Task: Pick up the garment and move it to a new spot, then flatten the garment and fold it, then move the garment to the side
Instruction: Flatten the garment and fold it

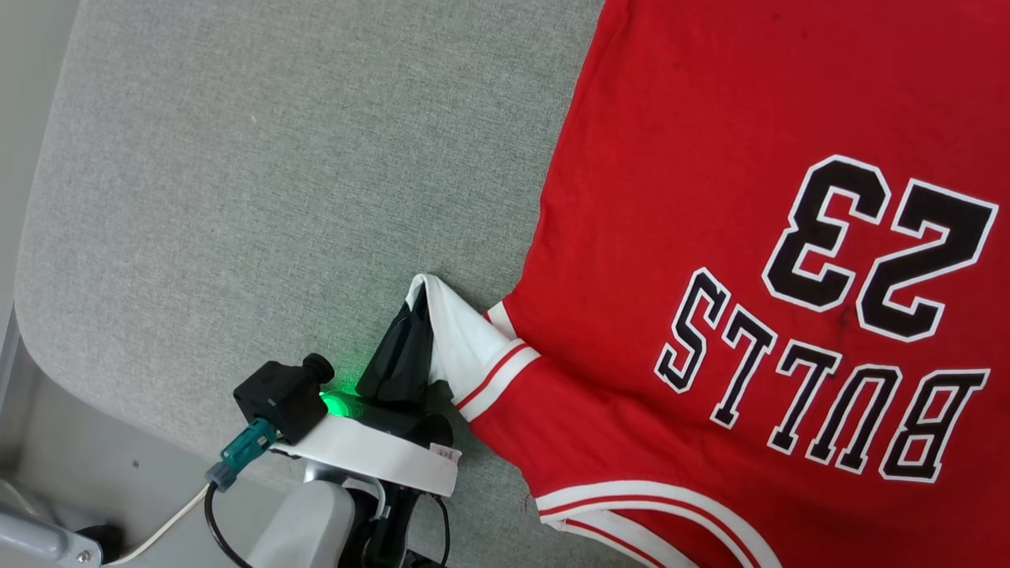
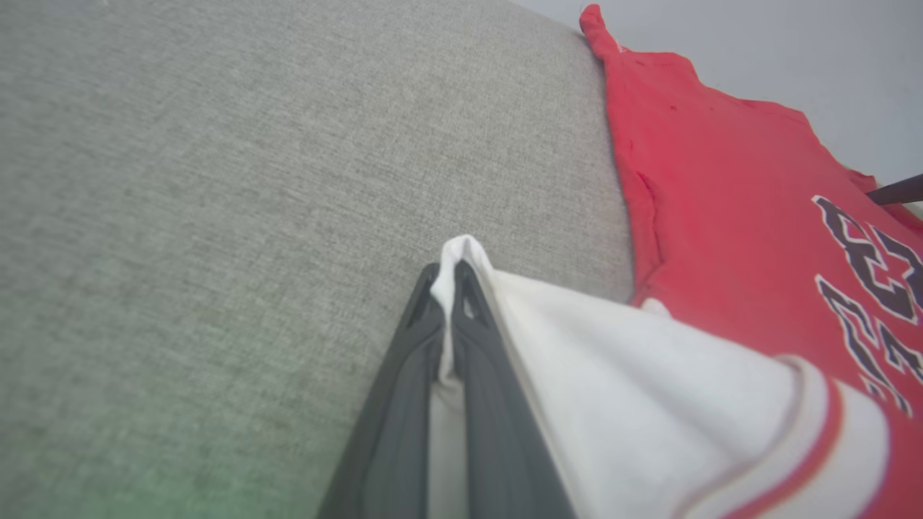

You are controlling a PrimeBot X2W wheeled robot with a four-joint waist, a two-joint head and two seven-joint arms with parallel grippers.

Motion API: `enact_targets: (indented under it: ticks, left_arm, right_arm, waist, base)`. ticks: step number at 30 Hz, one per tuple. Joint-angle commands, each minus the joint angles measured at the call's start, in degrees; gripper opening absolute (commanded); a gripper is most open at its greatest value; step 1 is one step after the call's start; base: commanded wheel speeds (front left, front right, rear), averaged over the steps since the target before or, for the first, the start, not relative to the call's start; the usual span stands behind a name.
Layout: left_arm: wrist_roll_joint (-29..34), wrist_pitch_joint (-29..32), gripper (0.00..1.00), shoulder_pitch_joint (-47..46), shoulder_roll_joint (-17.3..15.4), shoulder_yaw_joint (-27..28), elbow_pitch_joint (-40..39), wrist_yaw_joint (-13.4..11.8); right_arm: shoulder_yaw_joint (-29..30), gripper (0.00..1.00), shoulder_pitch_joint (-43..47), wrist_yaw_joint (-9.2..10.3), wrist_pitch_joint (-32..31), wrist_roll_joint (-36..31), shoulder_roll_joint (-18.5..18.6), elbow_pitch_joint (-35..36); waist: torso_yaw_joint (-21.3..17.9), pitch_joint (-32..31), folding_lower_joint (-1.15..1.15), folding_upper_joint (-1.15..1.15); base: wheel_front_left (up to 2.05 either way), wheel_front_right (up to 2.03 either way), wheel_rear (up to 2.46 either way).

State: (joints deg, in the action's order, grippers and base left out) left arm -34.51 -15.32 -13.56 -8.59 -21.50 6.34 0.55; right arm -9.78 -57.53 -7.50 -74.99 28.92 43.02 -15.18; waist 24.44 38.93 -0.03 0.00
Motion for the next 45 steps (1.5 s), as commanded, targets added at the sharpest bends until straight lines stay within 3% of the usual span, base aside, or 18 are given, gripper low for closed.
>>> enact_targets:
  ticks: [1, 2, 6, 13, 20, 27, 36, 45]
  left_arm:
    - [0.5, 0.3, 0.0, -0.5, 0.4, 0.7, 1.3, 0.2]
    - [0.8, 0.3, 0.0, -0.5, 0.6, 1.1, 1.5, 0.6]
    - [1.9, 0.3, 0.0, 0.2, 1.3, 2.8, 2.4, 1.5]
    - [3.3, 0.3, 0.0, 2.6, 1.8, 5.0, 3.6, 2.4]
    - [4.1, 0.2, 0.0, 6.3, 0.1, 6.8, 4.1, 1.7]
    - [3.1, 1.1, 0.0, 11.0, -2.0, 8.5, 2.9, -0.1]
    - [2.6, 3.5, 0.0, 16.7, -4.7, 9.9, 0.3, -2.4]
    - [2.0, 4.9, 0.0, 20.4, -6.4, 10.9, -2.5, -4.0]
  right_arm:
    - [-2.8, 0.29, 6.4, 0.02, -0.6, 0.7, -1.1, -3.1]
    - [-3.0, 0.0, 6.6, 0.02, -0.4, 0.8, -0.6, -2.9]
    - [-3.3, 0.0, 5.5, 0.03, 1.6, 1.2, 0.2, -1.9]
    - [-3.3, 0.0, 2.7, 0.02, 10.3, 4.6, -2.9, -0.6]
    - [-6.6, 0.0, 7.1, 0.03, 18.0, 8.9, -0.5, 1.7]
    - [-8.7, 0.0, 17.4, 0.03, 22.5, 13.6, 4.3, 6.1]
    - [-3.7, 0.0, 37.0, 0.04, 28.0, 18.2, 7.4, 9.3]
    - [0.3, 0.0, 57.9, 0.04, 29.5, 19.4, 4.7, 9.5]
  waist:
    - [0.1, 0.2, 0.03, 0.0]
    - [0.0, 0.1, 0.03, 0.0]
    - [-0.7, -1.2, 0.03, 0.0]
    - [-3.5, -6.9, 0.03, 0.0]
    - [-7.4, -14.7, 0.03, 0.0]
    - [-12.1, -21.5, 0.03, 0.0]
    - [-17.0, -28.0, 0.03, 0.0]
    - [-20.7, -30.4, 0.03, 0.0]
  base:
    - [0.0, 0.0, 0.0]
    - [0.0, 0.0, 0.0]
    - [0.0, 0.0, 0.0]
    - [0.0, 0.0, 0.0]
    - [0.0, 0.0, 0.0]
    - [0.0, 0.0, 0.0]
    - [0.0, 0.0, 0.0]
    - [0.0, 0.0, 0.0]
